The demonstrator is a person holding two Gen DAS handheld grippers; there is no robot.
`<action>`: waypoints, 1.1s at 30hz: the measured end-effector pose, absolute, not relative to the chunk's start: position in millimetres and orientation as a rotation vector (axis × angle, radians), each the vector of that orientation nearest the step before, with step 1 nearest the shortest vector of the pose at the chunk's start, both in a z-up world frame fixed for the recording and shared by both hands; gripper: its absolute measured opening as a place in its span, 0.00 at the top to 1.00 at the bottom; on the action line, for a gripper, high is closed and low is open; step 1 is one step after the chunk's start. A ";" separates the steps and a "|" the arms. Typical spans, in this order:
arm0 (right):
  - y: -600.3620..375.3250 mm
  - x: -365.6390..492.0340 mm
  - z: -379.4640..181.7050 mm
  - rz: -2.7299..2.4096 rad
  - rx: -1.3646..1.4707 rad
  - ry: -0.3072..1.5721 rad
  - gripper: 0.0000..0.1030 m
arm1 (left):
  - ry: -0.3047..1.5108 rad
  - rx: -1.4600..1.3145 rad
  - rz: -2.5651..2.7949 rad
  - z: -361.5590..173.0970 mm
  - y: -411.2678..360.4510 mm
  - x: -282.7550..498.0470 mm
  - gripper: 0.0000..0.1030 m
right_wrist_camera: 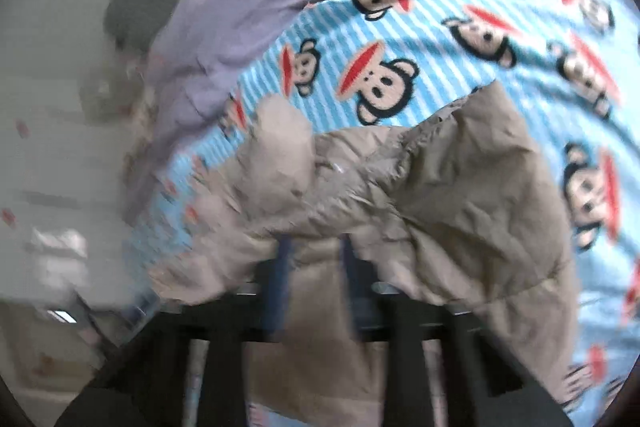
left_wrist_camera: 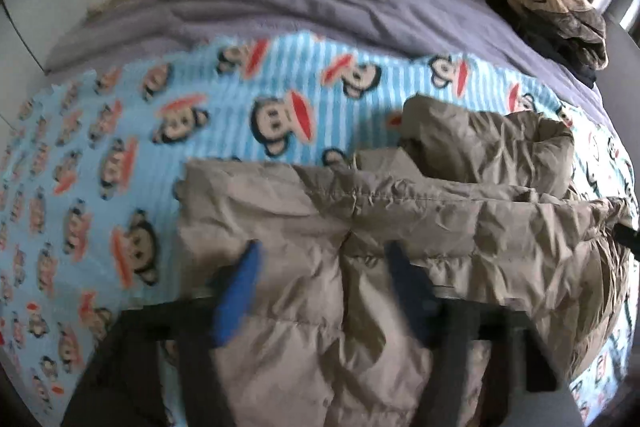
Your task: Fold large clothes
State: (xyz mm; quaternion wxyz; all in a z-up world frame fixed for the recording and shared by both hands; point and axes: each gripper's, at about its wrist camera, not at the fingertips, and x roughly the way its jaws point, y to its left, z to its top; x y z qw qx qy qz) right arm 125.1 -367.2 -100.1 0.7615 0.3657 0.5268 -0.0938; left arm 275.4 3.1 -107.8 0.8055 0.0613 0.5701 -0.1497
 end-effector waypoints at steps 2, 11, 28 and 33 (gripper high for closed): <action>-374.4 120.1 -109.0 -0.278 0.710 1.174 0.82 | 1.224 0.128 -0.287 -123.6 1.2 284.2 0.51; -428.2 125.1 -173.7 -0.455 0.763 1.152 0.92 | 1.219 0.147 -0.182 -183.3 -11.5 321.4 0.51; -433.7 120.8 -149.3 -0.529 0.576 1.109 0.95 | 1.189 0.127 -0.057 -169.2 44.0 330.4 0.51; -441.3 115.8 -181.7 -0.519 0.616 1.206 0.95 | 1.266 0.091 -0.012 -198.3 53.2 340.8 0.35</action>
